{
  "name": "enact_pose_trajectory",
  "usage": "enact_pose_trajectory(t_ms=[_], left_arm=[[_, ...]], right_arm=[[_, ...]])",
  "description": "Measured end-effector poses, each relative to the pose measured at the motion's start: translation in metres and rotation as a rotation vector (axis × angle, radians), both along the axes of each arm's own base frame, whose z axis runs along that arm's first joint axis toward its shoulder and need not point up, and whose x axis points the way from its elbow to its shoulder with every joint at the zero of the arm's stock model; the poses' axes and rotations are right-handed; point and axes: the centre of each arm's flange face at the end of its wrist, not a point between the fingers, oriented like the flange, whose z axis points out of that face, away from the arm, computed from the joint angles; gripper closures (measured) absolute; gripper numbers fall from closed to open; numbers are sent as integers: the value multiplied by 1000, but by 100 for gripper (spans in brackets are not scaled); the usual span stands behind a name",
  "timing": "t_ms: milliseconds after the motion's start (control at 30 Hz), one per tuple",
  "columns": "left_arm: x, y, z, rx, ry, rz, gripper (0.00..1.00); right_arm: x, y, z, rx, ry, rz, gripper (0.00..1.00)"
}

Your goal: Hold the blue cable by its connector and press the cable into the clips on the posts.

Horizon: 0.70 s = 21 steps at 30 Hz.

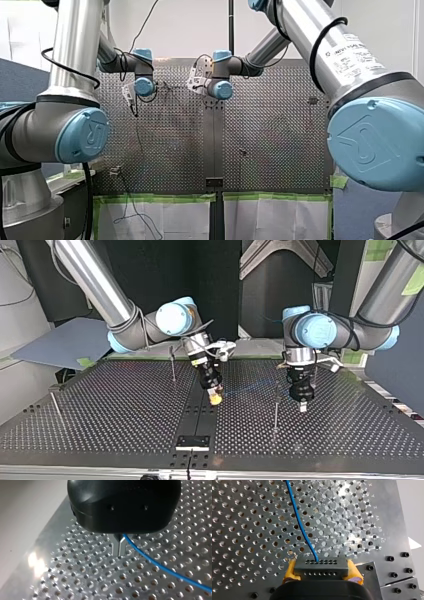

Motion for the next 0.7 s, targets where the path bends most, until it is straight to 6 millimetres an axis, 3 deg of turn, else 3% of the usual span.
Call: enact_pose_trajectory(t_ms=[300, 700], left_arm=[[23, 5, 2, -3, 5, -19, 100], [30, 12, -3, -2, 18, -9, 100]], right_arm=[[2, -19, -11, -2, 6, -13, 100], [0, -38, 0, -22, -16, -30, 100]])
